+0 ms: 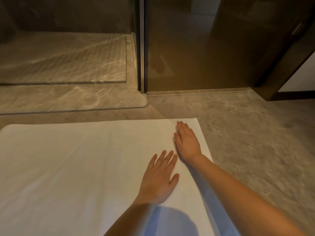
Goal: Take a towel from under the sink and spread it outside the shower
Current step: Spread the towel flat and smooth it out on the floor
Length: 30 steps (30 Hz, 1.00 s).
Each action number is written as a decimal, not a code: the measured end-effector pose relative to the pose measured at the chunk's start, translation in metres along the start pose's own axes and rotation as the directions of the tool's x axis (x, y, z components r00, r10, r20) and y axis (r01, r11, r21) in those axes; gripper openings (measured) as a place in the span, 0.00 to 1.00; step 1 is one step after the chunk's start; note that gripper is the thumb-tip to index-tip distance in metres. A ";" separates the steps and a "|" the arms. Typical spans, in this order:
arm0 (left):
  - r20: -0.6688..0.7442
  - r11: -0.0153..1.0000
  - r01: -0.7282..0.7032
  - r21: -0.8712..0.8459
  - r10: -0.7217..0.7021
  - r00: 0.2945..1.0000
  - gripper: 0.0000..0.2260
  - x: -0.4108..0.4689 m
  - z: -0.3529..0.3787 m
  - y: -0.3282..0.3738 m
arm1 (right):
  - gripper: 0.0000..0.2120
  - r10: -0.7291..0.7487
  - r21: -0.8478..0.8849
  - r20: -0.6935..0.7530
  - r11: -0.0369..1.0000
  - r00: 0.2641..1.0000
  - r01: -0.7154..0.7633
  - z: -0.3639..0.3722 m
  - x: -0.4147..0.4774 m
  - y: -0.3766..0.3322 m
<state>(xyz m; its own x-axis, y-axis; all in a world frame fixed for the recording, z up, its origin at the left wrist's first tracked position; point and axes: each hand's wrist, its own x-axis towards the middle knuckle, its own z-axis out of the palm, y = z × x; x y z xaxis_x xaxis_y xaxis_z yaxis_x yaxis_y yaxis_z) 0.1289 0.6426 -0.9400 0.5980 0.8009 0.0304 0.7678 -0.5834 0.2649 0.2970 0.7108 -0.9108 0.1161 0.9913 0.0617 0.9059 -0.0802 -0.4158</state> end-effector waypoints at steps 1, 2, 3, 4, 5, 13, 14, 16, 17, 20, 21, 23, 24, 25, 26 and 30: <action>0.003 1.000 -0.002 0.003 0.002 1.000 0.29 0.001 -0.001 0.001 | 0.24 -0.015 0.058 -0.033 0.998 0.999 0.017 0.001 -0.014 -0.007; 0.001 1.000 -0.003 0.011 0.003 1.000 0.29 0.002 -0.002 0.002 | 0.23 -0.030 0.091 -0.048 0.995 0.998 0.034 0.002 -0.030 -0.013; 0.003 1.000 0.000 0.023 0.000 1.000 0.29 0.002 -0.004 0.003 | 0.22 -0.045 0.101 -0.044 0.994 0.998 0.049 0.003 -0.046 -0.017; 0.017 0.999 0.000 0.038 -0.001 1.000 0.29 0.002 -0.006 0.004 | 0.22 -0.060 0.096 -0.028 0.993 0.998 0.062 0.002 -0.060 -0.019; 0.033 0.999 -0.002 0.041 0.001 0.999 0.29 0.001 -0.009 0.005 | 0.21 -0.077 0.073 -0.008 0.994 0.997 0.078 0.000 -0.073 -0.019; -0.106 0.980 0.078 -0.184 -0.099 0.989 0.18 -0.039 -0.101 -0.028 | 0.20 -0.077 0.049 -0.053 0.996 0.996 0.080 -0.029 -0.096 -0.062; -0.052 0.990 0.054 -0.128 -0.061 0.997 0.18 -0.046 -0.130 -0.041 | 0.19 -0.091 0.066 -0.072 0.993 0.993 0.096 -0.033 -0.092 -0.076; 0.009 0.999 0.040 -0.006 -0.040 0.999 0.17 -0.064 -0.192 -0.065 | 0.18 -0.152 0.107 -0.113 0.981 0.982 0.164 -0.041 -0.083 -0.109; 0.026 0.998 0.046 0.046 -0.047 0.999 0.17 -0.077 -0.222 -0.074 | 0.18 -0.185 0.131 -0.131 0.971 0.974 0.202 -0.045 -0.079 -0.128; 0.103 0.986 0.108 0.126 -0.122 0.987 0.17 -0.133 -0.298 -0.102 | 0.17 -0.271 0.213 -0.153 0.930 0.950 0.299 -0.053 -0.074 -0.192; 0.116 0.982 0.134 0.135 -0.150 0.982 0.17 -0.153 -0.314 -0.115 | 0.17 -0.303 0.217 -0.138 0.920 0.943 0.328 -0.054 -0.074 -0.212; 0.122 0.969 0.189 0.156 -0.209 0.970 0.18 -0.190 -0.335 -0.143 | 0.18 -0.392 0.180 -0.103 0.897 0.914 0.404 -0.050 -0.074 -0.248; 0.122 0.963 0.214 0.166 -0.236 0.964 0.19 -0.207 -0.339 -0.157 | 0.19 -0.435 0.151 -0.087 0.883 0.896 0.444 -0.047 -0.074 -0.263; 0.113 0.956 0.235 0.174 -0.256 0.960 0.19 -0.223 -0.339 -0.172 | 0.19 -0.468 0.131 -0.074 0.871 0.880 0.474 -0.044 -0.072 -0.277; 0.095 0.951 0.251 0.180 -0.271 0.958 0.20 -0.236 -0.336 -0.187 | 0.20 -0.494 0.115 -0.059 0.860 0.867 0.498 -0.043 -0.071 -0.288; 0.060 0.932 0.339 0.127 -0.349 0.935 0.23 -0.261 -0.314 -0.236 | 0.22 -0.575 0.023 0.041 0.818 0.817 0.574 -0.037 -0.067 -0.320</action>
<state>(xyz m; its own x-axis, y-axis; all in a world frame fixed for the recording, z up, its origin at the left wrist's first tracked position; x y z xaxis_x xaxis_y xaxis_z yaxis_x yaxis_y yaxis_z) -0.2806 0.6137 -0.7080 0.3052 0.9445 -0.1215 0.9478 -0.2890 0.1348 0.0147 0.6665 -0.7486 -0.4425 0.8607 0.2518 0.7988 0.5060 -0.3256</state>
